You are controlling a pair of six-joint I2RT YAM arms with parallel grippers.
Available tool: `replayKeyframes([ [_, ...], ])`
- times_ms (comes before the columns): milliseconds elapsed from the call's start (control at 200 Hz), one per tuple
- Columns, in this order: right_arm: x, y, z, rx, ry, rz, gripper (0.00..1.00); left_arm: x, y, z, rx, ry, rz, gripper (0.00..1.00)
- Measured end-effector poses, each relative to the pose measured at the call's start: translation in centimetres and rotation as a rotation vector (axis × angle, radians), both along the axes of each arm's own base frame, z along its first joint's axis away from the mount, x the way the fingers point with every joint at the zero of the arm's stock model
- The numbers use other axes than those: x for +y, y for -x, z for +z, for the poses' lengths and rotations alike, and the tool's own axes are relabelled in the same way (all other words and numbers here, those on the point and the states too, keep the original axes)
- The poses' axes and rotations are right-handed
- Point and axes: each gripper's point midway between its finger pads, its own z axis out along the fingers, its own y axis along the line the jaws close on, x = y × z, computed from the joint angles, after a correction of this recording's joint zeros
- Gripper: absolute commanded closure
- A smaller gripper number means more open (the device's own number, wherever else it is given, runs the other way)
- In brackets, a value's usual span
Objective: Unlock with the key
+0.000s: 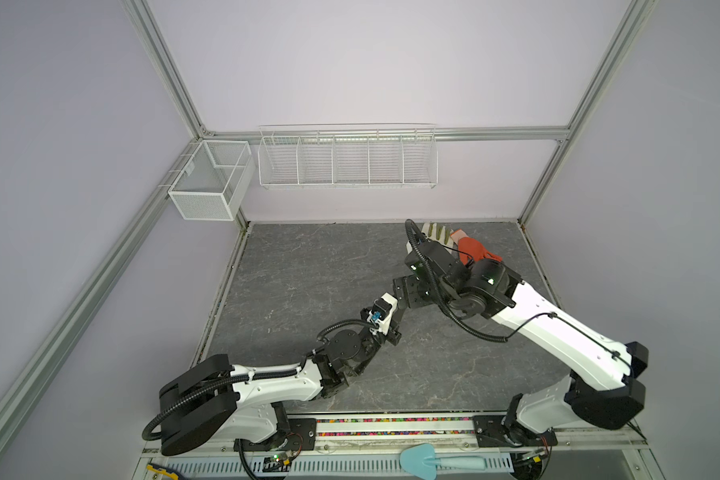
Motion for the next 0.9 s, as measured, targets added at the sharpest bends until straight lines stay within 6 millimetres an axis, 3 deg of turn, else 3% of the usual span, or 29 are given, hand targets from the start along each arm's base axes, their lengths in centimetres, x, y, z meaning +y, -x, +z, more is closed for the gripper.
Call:
replayKeyframes([
  [255, -0.4, -0.9, -1.2, -0.005, 0.074, -0.047, 0.08, 0.3, -0.3, -0.3, -0.006, -0.014, 0.034, 1.0],
  [900, -2.2, -1.0, -0.7, -0.006, 0.152, -0.082, 0.11, 0.6, -0.1, -0.5, -0.026, -0.02, 0.036, 1.0],
])
